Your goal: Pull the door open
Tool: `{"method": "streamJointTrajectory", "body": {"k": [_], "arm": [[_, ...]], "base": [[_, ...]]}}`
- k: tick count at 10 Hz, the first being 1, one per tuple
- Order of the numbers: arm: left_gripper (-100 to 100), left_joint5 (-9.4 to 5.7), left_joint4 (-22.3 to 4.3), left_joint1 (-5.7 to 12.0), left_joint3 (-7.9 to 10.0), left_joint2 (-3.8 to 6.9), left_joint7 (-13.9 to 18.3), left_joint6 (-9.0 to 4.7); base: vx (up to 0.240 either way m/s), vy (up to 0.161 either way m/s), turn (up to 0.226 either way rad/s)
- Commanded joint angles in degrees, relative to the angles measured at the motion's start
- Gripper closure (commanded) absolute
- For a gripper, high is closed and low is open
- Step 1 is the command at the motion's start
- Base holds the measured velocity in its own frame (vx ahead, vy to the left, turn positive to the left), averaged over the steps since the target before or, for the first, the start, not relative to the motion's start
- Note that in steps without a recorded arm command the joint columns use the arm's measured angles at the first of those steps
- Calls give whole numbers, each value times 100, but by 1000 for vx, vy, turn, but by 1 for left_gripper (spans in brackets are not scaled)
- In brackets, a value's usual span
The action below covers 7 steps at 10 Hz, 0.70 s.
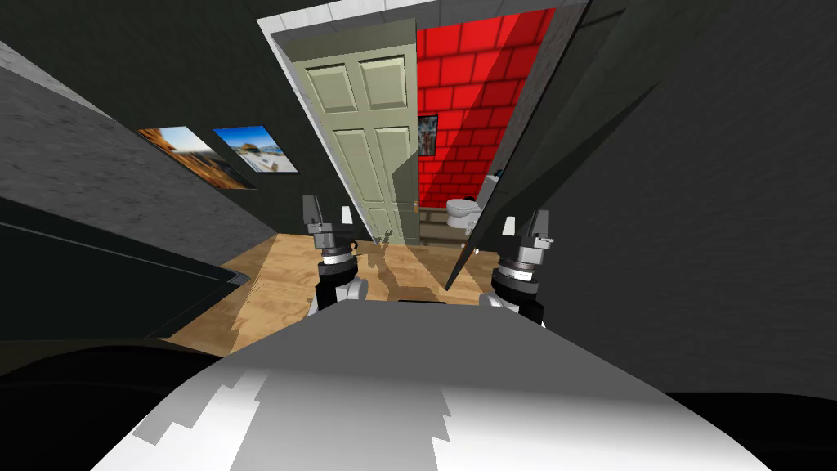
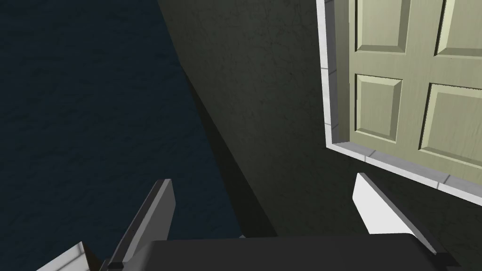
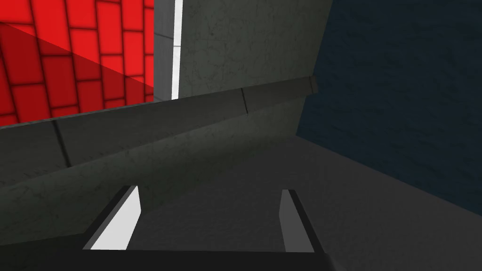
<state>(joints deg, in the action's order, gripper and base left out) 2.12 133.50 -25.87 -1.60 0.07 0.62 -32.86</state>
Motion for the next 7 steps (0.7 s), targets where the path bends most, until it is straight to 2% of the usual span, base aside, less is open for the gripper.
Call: {"method": "streamJointTrajectory", "body": {"k": [1,4,7], "arm": [[-100,-52,-171,61,-33,39,-33,-27],[-100,-156,-515,185,-100,107,-100,-82],[-100,-276,-911,327,-177,170,-176,-145]], "base": [[30,-71,39],[134,62,-22],[130,25,-7]]}}
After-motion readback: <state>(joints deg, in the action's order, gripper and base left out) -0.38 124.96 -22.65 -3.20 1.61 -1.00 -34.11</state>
